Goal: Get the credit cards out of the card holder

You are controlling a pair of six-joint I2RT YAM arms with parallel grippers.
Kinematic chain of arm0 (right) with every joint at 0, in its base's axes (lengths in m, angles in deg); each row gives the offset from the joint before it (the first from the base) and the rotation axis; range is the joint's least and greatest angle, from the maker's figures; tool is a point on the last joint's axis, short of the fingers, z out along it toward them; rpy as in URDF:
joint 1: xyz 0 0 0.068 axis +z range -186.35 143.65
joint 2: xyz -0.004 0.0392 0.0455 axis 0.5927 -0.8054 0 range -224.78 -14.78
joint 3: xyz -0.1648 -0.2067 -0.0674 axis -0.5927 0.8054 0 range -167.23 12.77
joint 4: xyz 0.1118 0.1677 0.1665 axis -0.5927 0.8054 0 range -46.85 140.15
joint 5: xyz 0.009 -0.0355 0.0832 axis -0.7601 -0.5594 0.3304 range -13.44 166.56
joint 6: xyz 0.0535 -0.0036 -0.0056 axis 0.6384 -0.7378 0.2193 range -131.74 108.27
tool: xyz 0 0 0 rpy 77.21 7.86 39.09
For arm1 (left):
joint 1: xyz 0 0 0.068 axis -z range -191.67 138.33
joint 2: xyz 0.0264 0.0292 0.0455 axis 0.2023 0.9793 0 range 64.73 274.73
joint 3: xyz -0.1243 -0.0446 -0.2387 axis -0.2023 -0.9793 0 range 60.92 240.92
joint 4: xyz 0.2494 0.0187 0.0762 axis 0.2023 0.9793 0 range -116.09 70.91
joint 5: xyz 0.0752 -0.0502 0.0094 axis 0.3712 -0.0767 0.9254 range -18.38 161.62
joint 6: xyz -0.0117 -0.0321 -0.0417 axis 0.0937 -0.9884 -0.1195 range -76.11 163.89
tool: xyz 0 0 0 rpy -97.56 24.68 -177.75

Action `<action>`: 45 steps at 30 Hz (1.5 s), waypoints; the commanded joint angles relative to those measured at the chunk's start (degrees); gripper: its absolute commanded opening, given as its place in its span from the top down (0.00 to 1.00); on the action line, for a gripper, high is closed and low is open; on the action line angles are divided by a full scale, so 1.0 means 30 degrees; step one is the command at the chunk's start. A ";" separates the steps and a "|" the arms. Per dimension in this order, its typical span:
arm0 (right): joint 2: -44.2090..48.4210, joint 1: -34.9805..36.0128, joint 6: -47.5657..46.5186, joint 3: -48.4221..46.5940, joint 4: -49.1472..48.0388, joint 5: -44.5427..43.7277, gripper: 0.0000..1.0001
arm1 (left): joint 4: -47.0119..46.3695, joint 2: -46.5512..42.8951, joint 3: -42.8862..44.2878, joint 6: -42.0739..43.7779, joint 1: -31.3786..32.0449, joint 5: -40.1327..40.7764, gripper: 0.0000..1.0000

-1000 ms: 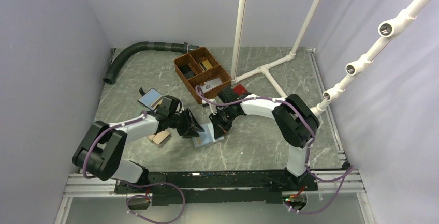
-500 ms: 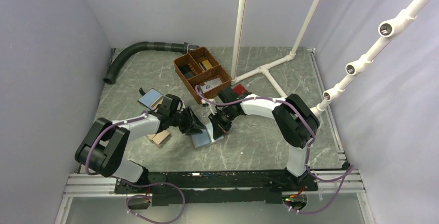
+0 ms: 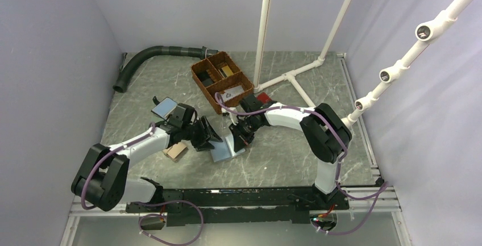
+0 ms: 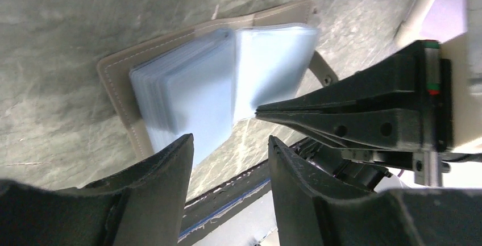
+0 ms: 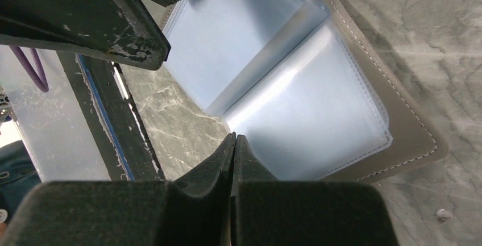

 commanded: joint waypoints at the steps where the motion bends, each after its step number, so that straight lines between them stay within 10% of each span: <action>1: 0.0042 -0.0070 0.0272 -0.0726 -0.0175 0.0081 1.00 | 0.0053 0.0038 -0.0360 -0.0045 0.0061 0.0172 0.44; 45: -0.0866 -0.0041 0.0158 -0.1213 0.0256 0.0088 1.00 | -0.7447 0.2998 -0.1195 -0.1700 0.0065 -0.2306 0.56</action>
